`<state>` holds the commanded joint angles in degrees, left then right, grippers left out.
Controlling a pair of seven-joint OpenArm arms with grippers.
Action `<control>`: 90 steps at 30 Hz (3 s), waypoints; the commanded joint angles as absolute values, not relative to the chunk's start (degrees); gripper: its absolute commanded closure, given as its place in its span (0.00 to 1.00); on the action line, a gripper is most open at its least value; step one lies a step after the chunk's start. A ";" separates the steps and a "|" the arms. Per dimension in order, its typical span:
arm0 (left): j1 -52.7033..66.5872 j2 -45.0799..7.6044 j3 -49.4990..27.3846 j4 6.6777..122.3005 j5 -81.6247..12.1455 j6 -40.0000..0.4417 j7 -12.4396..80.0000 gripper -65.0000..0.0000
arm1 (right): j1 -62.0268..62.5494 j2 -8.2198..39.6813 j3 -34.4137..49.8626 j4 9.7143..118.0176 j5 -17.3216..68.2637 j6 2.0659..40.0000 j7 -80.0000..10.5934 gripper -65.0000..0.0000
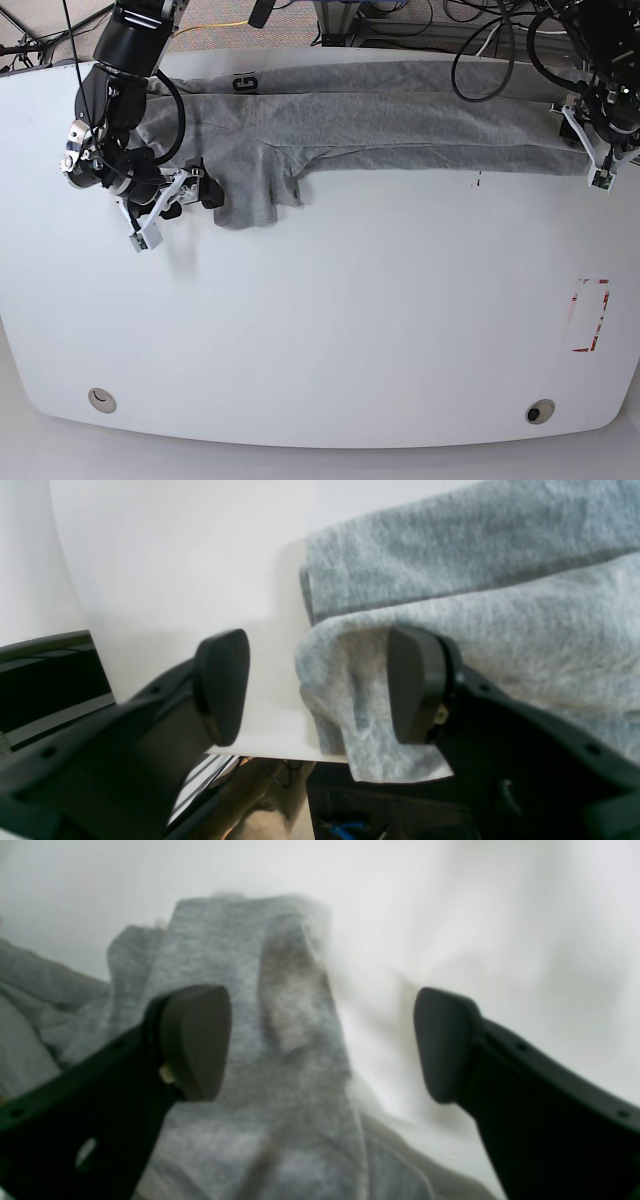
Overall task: Fold the T-shirt properly
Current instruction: 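Grasp the hanging sleeve with the right gripper and tuck it onto the strip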
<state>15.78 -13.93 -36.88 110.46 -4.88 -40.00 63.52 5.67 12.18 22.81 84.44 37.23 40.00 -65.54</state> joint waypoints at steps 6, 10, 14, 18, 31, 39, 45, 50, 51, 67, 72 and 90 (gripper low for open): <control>15.96 -13.93 -36.88 110.37 -4.88 -40.00 63.52 0.38 | 6.64 12.09 18.51 81.80 37.23 40.00 -62.37 0.16; 15.96 -13.93 -36.79 110.37 -4.97 -40.00 63.52 0.38 | 6.90 12.09 16.13 79.16 37.23 40.00 -60.26 0.16; 15.96 -13.93 -36.79 110.37 -4.88 -40.00 63.52 0.38 | 6.90 12.09 14.20 78.81 37.14 40.00 -58.15 0.36; 15.78 -13.93 -36.70 110.37 -4.88 -40.00 63.52 0.38 | 6.90 12.09 13.23 79.08 37.41 40.00 -57.98 0.81; 15.60 -13.93 -36.35 110.29 -4.88 -40.00 63.52 0.38 | -0.22 12.44 18.51 96.75 43.03 40.00 -61.93 1.00; 15.60 -13.93 -36.35 110.29 -4.88 -40.00 63.52 0.38 | -7.96 12.62 29.41 105.27 50.07 40.00 -68.79 1.00; 15.60 -13.93 -36.26 110.20 -4.88 -40.00 63.52 0.38 | -15.08 12.70 32.66 109.76 55.16 40.00 -68.88 1.00; 15.60 -13.93 -36.26 107.47 -4.88 -40.00 63.52 0.38 | -20.18 12.70 34.51 112.40 58.07 40.00 -68.88 1.00; 15.60 -14.02 -36.26 106.68 -4.88 -40.00 63.52 0.38 | -21.14 12.70 34.51 112.57 58.42 40.00 -68.88 1.00; 15.52 -14.20 -36.62 104.92 -5.23 -40.00 63.52 0.38 | -29.05 12.35 42.24 112.57 50.59 40.00 -68.62 0.69; 13.67 -14.20 -36.70 104.84 -5.23 -40.00 63.69 0.38 | -28.70 12.70 49.36 112.66 46.64 40.00 -68.62 0.26; 6.02 -14.11 -45.93 104.57 -9.80 -40.00 71.25 0.37 | -24.13 10.59 32.75 112.22 60.35 40.00 -68.62 0.76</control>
<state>6.02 -14.11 -45.93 104.57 -9.80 -40.00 71.25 -24.13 10.59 32.75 112.22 60.35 40.00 -68.62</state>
